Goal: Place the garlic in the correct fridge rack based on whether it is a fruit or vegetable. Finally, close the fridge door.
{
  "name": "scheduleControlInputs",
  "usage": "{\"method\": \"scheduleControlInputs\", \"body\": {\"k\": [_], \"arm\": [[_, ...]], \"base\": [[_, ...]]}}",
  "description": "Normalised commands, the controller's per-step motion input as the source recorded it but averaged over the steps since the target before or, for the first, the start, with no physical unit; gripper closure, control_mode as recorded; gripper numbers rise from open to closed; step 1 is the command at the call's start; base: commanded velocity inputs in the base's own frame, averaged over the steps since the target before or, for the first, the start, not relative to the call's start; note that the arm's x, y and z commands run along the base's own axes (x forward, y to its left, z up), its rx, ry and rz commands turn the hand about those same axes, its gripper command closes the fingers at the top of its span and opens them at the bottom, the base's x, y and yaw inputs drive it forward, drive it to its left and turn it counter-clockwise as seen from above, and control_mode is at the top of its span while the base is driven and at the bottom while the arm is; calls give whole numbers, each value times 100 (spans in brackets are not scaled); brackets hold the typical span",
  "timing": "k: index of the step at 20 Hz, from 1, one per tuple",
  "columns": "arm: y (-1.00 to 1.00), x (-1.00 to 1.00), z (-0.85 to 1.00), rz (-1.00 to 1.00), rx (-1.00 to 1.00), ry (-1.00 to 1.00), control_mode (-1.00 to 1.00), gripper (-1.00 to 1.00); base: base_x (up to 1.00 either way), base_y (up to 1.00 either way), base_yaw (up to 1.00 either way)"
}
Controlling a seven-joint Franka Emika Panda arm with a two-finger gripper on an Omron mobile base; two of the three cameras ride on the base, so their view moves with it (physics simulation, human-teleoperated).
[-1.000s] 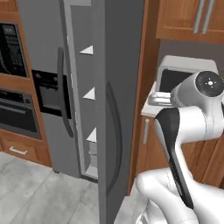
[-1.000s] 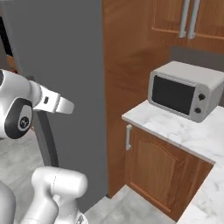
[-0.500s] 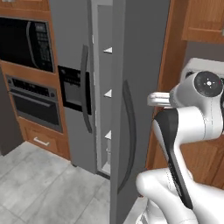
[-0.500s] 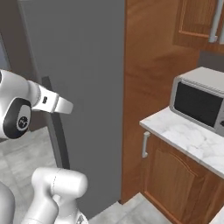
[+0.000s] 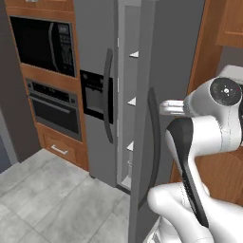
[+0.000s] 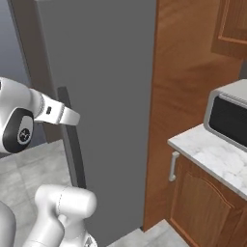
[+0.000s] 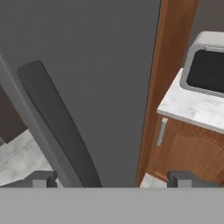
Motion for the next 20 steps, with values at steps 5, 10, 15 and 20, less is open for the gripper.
{"method": "scheduleControlInputs", "body": {"k": [5,10,15,20], "arm": [[0,0,0,0,0,0,100,-100],[0,0,0,0,0,0,100,-100],[0,0,0,0,0,0,100,-100],[0,0,0,0,0,0,100,-100]], "base": [[49,-67,11],[92,-44,16],[72,-55,19],[91,-38,18]]}}
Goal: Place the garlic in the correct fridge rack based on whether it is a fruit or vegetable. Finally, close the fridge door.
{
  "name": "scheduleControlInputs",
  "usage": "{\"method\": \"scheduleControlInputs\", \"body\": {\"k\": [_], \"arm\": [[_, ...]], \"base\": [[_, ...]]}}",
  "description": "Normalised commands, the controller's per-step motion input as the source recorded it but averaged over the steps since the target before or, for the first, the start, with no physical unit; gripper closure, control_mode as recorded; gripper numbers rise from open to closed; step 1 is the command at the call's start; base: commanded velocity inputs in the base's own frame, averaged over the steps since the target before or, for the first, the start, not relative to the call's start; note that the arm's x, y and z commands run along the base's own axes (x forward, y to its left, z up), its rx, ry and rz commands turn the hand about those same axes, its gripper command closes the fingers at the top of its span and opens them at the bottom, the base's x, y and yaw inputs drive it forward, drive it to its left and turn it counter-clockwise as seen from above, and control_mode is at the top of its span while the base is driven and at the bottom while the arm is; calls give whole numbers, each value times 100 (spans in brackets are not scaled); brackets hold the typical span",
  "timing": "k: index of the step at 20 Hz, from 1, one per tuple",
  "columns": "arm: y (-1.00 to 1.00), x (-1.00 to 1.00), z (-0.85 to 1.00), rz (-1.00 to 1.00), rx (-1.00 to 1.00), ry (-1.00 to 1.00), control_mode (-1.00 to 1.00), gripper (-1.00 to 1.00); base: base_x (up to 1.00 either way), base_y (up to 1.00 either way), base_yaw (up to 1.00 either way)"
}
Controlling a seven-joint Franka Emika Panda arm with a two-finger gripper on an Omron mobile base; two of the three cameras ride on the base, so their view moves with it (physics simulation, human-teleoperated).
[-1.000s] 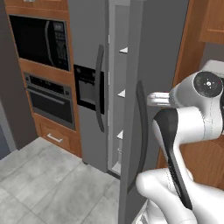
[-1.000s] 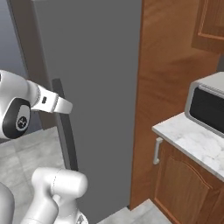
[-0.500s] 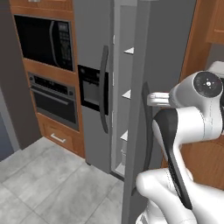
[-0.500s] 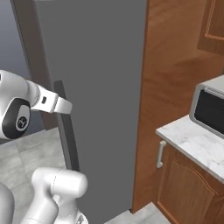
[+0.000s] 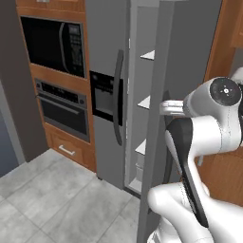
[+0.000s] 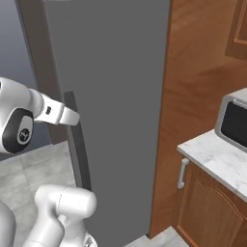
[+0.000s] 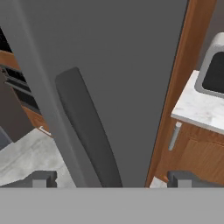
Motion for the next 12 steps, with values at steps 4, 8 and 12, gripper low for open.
{"method": "scheduleControlInputs", "body": {"k": [4,8,12], "arm": [[0,0,0,0,0,0,100,-100],[0,0,0,0,0,0,100,-100],[0,0,0,0,0,0,100,-100]], "base": [[54,-39,14],[59,-54,14],[100,-28,14]]}}
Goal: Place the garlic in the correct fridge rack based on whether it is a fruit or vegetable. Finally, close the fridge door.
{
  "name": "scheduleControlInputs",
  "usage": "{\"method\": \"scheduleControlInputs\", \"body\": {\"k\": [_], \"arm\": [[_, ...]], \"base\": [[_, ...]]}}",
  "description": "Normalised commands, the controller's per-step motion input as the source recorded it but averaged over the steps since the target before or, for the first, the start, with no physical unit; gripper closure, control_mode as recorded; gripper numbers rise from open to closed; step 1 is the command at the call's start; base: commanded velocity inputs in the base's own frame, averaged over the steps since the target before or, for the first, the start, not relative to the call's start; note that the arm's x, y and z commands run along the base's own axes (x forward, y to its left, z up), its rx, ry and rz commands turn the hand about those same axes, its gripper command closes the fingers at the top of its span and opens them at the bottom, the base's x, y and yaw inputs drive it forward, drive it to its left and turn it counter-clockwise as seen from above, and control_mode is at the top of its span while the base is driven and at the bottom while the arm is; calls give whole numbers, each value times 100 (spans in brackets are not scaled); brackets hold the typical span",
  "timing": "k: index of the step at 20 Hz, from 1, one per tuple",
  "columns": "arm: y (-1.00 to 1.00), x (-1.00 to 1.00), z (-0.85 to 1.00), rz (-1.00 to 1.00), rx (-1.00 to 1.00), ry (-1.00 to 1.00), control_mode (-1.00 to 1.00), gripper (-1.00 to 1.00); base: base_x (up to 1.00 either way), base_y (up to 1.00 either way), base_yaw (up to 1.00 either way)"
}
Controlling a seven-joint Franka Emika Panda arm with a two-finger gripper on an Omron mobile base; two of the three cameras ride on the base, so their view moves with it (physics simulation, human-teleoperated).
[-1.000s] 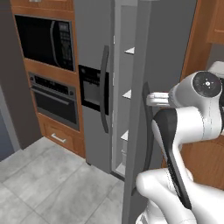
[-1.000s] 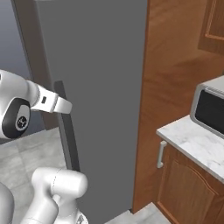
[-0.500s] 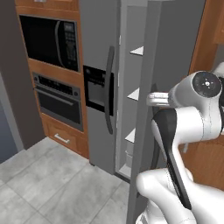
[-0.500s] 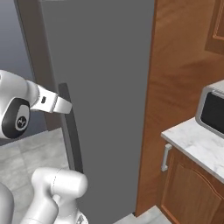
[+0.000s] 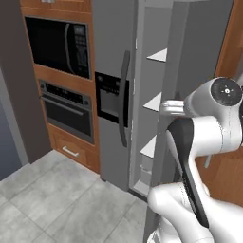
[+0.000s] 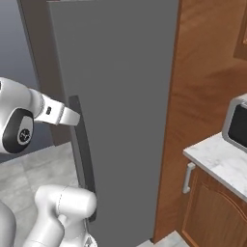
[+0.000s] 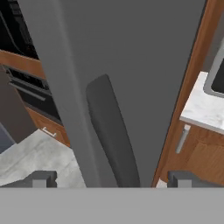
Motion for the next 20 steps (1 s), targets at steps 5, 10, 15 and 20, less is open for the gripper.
{"method": "scheduleControlInputs", "body": {"k": [5,10,15,20], "arm": [[0,0,0,0,0,0,100,-100],[-36,1,1,3,7,0,-100,-100],[-79,11,20,12,14,0,-100,-100],[-68,71,1,14,16,0,-100,-100]], "base": [[60,-36,14],[3,-21,3],[0,0,0],[0,0,0]]}}
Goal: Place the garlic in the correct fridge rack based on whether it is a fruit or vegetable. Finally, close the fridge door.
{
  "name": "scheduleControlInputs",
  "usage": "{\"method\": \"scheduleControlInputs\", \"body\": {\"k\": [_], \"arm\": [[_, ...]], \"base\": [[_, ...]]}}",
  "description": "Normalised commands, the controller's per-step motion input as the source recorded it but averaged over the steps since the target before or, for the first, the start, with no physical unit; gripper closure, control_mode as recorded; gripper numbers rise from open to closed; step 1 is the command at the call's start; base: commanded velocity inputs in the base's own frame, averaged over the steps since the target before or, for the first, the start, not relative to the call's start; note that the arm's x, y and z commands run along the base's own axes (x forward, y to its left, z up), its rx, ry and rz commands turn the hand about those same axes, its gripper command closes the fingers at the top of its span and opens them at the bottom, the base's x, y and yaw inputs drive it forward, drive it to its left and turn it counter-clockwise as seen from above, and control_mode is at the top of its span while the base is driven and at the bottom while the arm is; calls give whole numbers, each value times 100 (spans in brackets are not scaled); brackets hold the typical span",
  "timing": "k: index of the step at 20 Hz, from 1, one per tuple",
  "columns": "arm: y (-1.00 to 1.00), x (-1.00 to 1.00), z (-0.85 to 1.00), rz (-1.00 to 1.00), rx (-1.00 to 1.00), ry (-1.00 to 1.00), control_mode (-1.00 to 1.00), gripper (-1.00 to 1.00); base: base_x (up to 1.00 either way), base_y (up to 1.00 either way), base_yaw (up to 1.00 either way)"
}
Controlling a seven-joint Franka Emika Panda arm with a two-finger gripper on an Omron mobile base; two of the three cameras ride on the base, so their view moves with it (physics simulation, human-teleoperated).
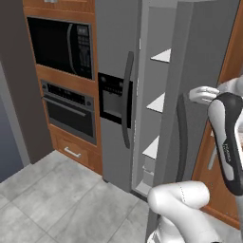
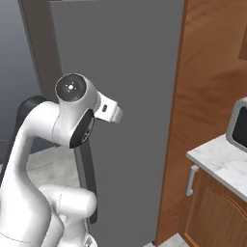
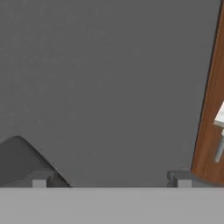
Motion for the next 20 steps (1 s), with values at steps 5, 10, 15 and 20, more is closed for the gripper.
{"method": "scheduleControlInputs", "body": {"k": [5,10,15,20], "arm": [[-41,93,-4,18,15,0,-100,-100],[-5,100,-27,5,10,0,-100,-100],[1,100,-28,0,1,0,-100,-100],[11,82,-13,-14,0,0,-100,-100]], "base": [[0,0,0],[0,0,0],[0,0,0],[0,0,0]]}}
